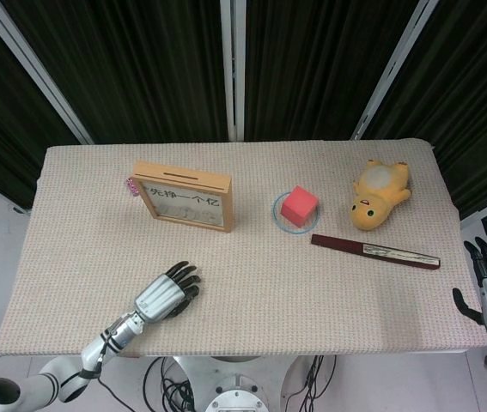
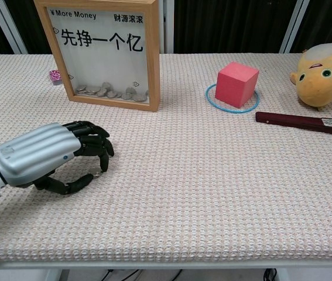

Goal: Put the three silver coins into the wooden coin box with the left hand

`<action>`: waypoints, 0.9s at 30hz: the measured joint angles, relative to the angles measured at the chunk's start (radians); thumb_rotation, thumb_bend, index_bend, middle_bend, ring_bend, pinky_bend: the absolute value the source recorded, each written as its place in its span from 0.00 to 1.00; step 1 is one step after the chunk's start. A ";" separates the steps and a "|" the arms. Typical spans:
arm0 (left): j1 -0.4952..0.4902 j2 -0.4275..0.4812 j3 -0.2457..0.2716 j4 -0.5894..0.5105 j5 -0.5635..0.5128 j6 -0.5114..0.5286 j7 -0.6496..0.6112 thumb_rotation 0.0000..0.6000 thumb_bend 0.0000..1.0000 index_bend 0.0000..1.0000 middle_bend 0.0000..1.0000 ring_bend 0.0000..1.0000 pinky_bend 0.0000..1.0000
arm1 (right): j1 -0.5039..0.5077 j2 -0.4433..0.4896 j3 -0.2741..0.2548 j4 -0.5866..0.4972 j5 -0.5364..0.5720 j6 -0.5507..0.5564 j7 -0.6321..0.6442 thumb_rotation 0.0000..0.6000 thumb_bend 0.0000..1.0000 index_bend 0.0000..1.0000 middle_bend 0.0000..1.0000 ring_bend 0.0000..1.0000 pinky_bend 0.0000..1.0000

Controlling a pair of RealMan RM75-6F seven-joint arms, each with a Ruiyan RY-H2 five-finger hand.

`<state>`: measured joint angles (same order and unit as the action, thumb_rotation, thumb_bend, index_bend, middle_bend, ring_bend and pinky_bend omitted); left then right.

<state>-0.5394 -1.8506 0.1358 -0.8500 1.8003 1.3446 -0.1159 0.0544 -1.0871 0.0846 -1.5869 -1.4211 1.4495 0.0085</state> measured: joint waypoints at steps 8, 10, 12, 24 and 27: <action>0.004 -0.015 -0.003 0.027 0.000 0.020 -0.001 1.00 0.25 0.47 0.29 0.12 0.15 | 0.000 0.000 0.000 0.006 -0.001 -0.001 0.008 1.00 0.33 0.00 0.00 0.00 0.00; 0.005 -0.019 -0.005 0.036 0.000 0.027 0.003 1.00 0.25 0.48 0.29 0.12 0.15 | 0.000 0.001 0.000 0.005 -0.001 0.000 0.008 1.00 0.33 0.00 0.00 0.00 0.00; 0.006 -0.027 -0.008 0.050 0.001 0.037 0.011 1.00 0.26 0.49 0.30 0.12 0.15 | 0.000 0.002 0.000 0.005 -0.001 0.000 0.009 1.00 0.33 0.00 0.00 0.00 0.00; 0.012 -0.055 -0.012 0.108 0.002 0.073 -0.001 1.00 0.33 0.51 0.30 0.12 0.15 | 0.001 0.006 0.001 -0.003 0.001 -0.002 0.000 1.00 0.33 0.00 0.00 0.00 0.00; 0.010 -0.054 -0.011 0.108 0.002 0.074 -0.005 1.00 0.35 0.52 0.30 0.12 0.15 | 0.003 0.005 0.001 -0.004 0.001 -0.005 -0.002 1.00 0.33 0.00 0.00 0.00 0.00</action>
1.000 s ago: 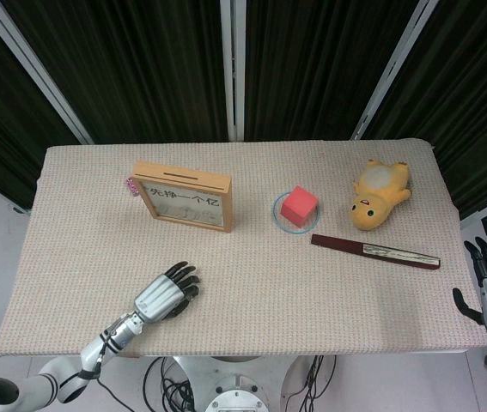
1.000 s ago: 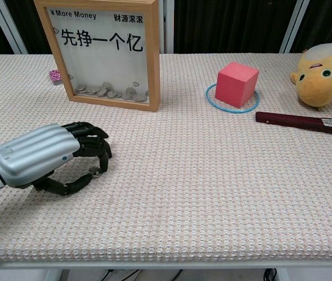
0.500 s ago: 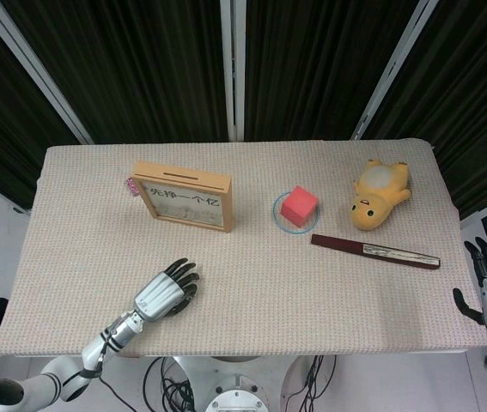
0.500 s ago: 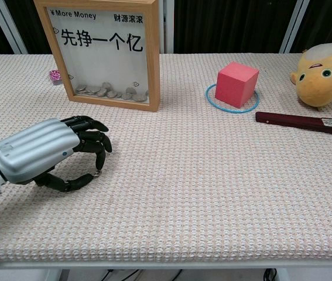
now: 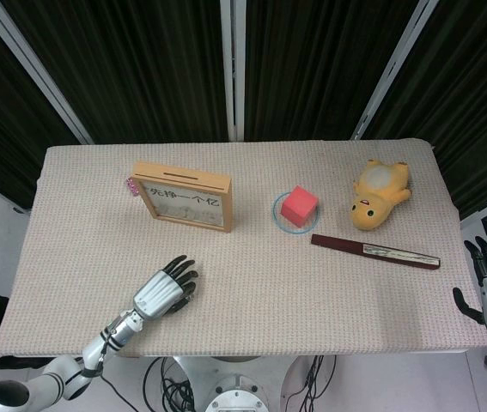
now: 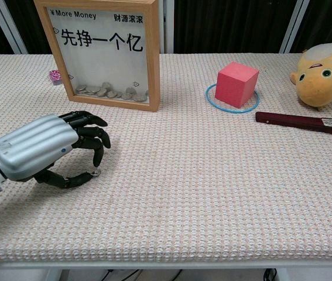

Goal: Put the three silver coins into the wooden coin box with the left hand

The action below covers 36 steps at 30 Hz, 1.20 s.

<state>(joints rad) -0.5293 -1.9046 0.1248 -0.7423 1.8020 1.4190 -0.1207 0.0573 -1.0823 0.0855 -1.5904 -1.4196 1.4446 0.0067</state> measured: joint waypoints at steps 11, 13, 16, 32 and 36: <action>-0.004 0.001 0.003 -0.008 -0.004 -0.006 -0.015 1.00 0.43 0.54 0.30 0.12 0.15 | 0.000 -0.003 0.000 0.008 0.007 -0.005 0.007 1.00 0.33 0.00 0.00 0.00 0.00; -0.004 0.001 0.003 -0.009 -0.006 -0.007 -0.016 1.00 0.43 0.54 0.30 0.12 0.15 | 0.000 -0.003 0.000 0.009 0.007 -0.005 0.008 1.00 0.33 0.00 0.00 0.00 0.00; -0.005 0.001 0.001 -0.013 -0.008 -0.007 -0.019 1.00 0.44 0.55 0.31 0.12 0.15 | -0.001 -0.003 0.000 0.009 0.005 -0.003 0.009 1.00 0.33 0.00 0.00 0.00 0.00; -0.004 0.102 -0.068 -0.188 -0.045 0.064 -0.017 1.00 0.44 0.59 0.32 0.12 0.15 | -0.005 0.006 0.006 -0.001 0.001 0.013 0.019 1.00 0.33 0.00 0.00 0.00 0.00; -0.002 0.187 -0.108 -0.325 -0.068 0.089 0.015 1.00 0.44 0.60 0.32 0.13 0.15 | -0.004 0.006 0.006 -0.002 -0.004 0.016 0.023 1.00 0.33 0.00 0.00 0.00 0.00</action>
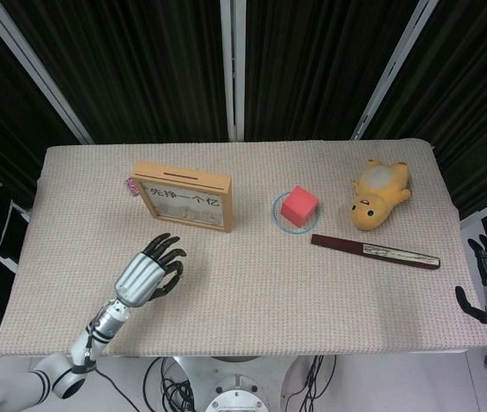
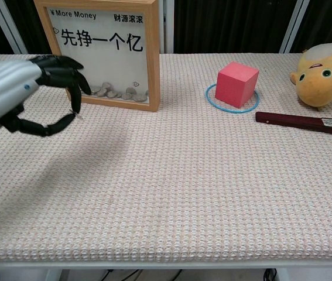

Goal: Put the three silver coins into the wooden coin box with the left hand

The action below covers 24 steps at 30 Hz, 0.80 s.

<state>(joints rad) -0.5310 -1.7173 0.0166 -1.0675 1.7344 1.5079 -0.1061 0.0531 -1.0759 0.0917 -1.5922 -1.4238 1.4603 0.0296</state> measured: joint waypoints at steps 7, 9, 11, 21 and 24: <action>0.005 0.204 -0.091 -0.289 -0.046 0.034 0.091 1.00 0.44 0.61 0.33 0.13 0.15 | -0.001 0.010 0.005 -0.012 -0.009 0.016 -0.002 1.00 0.33 0.00 0.00 0.00 0.00; 0.001 0.267 -0.137 -0.368 -0.068 0.035 0.120 1.00 0.44 0.62 0.33 0.13 0.15 | 0.000 0.013 0.006 -0.017 -0.012 0.018 -0.003 1.00 0.33 0.00 0.00 0.00 0.00; -0.011 0.325 -0.190 -0.438 -0.104 0.025 0.141 1.00 0.44 0.62 0.33 0.13 0.15 | 0.000 0.015 0.006 -0.022 -0.016 0.019 -0.003 1.00 0.33 0.00 0.00 0.00 0.00; -0.151 0.426 -0.355 -0.525 -0.311 -0.221 0.201 1.00 0.44 0.62 0.33 0.13 0.16 | 0.004 0.015 0.005 -0.026 -0.023 0.020 -0.002 1.00 0.33 0.00 0.00 0.00 0.00; -0.207 0.422 -0.385 -0.502 -0.386 -0.311 0.213 1.00 0.44 0.62 0.33 0.13 0.15 | 0.003 0.018 0.007 -0.029 -0.022 0.022 -0.002 1.00 0.33 0.00 0.00 0.00 0.00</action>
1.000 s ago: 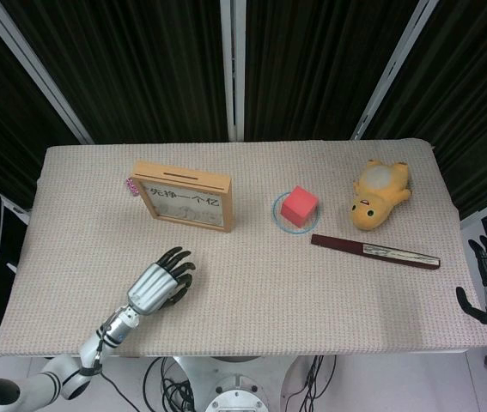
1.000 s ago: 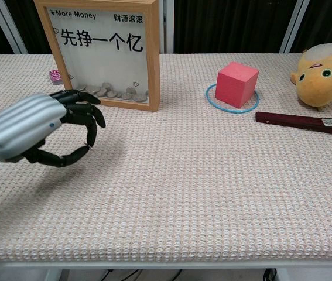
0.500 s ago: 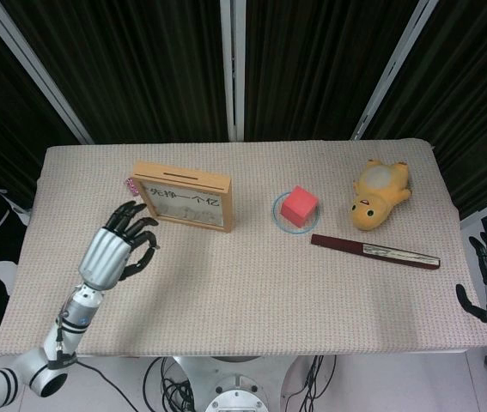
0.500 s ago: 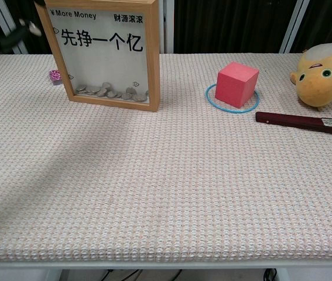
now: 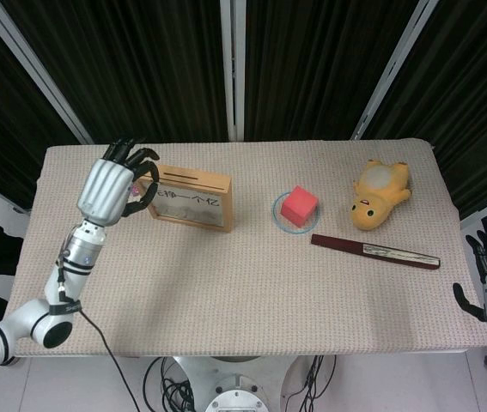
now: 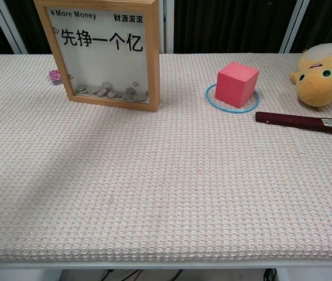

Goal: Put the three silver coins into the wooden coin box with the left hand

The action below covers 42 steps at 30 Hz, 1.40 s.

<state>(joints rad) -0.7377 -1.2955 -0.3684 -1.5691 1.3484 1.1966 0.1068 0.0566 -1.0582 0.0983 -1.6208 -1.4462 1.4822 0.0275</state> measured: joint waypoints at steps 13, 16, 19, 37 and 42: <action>-0.167 -0.083 -0.035 0.164 -0.253 -0.232 0.092 1.00 0.45 0.64 0.34 0.13 0.12 | -0.003 -0.001 0.002 0.025 0.018 -0.009 0.026 1.00 0.33 0.00 0.00 0.00 0.00; -0.172 -0.088 -0.022 0.171 -0.264 -0.245 0.087 1.00 0.45 0.64 0.34 0.13 0.12 | -0.002 -0.004 0.002 0.033 0.018 -0.011 0.033 1.00 0.33 0.00 0.00 0.00 0.00; -0.174 -0.085 -0.015 0.167 -0.275 -0.254 0.087 1.00 0.45 0.65 0.34 0.13 0.12 | 0.000 -0.007 0.001 0.038 0.017 -0.015 0.037 1.00 0.33 0.00 0.00 0.00 0.00; -0.179 -0.083 0.014 0.153 -0.300 -0.252 0.084 1.00 0.45 0.65 0.34 0.13 0.12 | 0.000 -0.011 0.002 0.047 0.020 -0.016 0.044 1.00 0.33 0.00 0.00 0.00 0.00; -0.184 -0.092 0.019 0.165 -0.299 -0.255 0.078 1.00 0.45 0.62 0.34 0.13 0.12 | 0.001 -0.012 0.001 0.050 0.022 -0.020 0.044 1.00 0.33 0.00 0.00 0.00 0.00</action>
<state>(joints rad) -0.9216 -1.3874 -0.3489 -1.4044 1.0499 0.9420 0.1853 0.0571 -1.0706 0.0994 -1.5705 -1.4237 1.4621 0.0719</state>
